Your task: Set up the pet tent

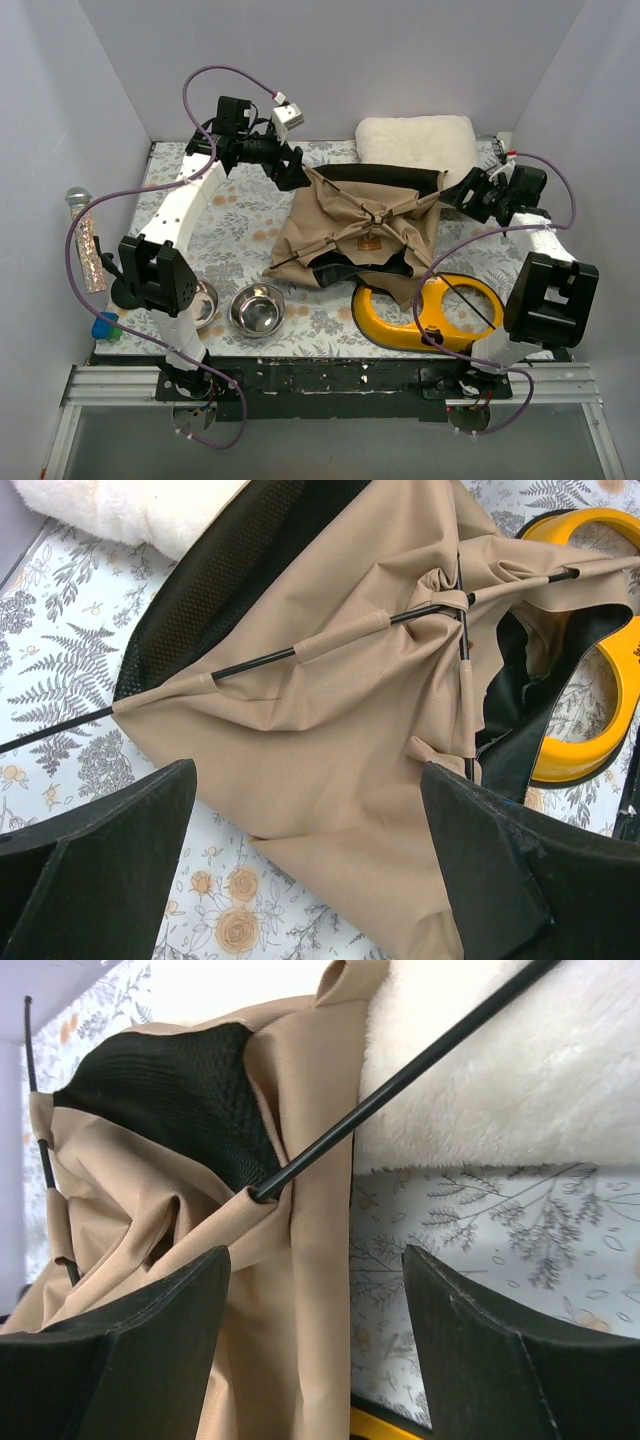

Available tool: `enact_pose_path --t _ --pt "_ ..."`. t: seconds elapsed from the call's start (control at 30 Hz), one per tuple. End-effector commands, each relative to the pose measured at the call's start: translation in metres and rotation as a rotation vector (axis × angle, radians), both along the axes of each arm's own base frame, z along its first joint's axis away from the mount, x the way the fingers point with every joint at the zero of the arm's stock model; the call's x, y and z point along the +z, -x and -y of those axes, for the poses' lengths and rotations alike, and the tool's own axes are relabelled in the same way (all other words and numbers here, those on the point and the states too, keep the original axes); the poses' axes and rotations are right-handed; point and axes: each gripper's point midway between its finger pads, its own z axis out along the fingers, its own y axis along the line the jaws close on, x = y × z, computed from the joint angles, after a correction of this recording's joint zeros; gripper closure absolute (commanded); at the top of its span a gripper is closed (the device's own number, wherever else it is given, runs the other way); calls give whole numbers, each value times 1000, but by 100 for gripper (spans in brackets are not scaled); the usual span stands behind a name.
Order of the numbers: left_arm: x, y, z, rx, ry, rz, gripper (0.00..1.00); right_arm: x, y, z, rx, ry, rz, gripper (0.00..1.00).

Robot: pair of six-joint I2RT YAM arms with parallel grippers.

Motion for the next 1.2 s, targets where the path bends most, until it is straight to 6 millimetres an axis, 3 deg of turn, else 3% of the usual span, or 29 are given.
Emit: enact_pose_path --t 0.0,0.37,0.4,0.57,0.67,0.7,0.93,1.17 --pt "12 1 -2 -5 -21 33 5 9 -21 -14 18 -149 108 22" --pt "-1 6 -8 4 -70 13 4 16 -36 -38 106 -315 139 23" --pt "-1 5 -8 4 -70 13 4 14 -37 -40 104 -328 132 26" --pt "4 1 -7 20 -64 10 5 27 -33 -48 136 -367 140 65" --pt "12 -2 -4 29 -41 10 7 51 -30 -53 148 -382 175 96" --pt "16 -3 -3 35 -27 5 8 59 -30 -56 154 -388 189 99" --pt "50 -17 6 32 27 51 9 148 -30 -77 198 -374 373 99" --pt "93 -24 10 51 92 131 9 215 -30 -83 195 -355 516 99"
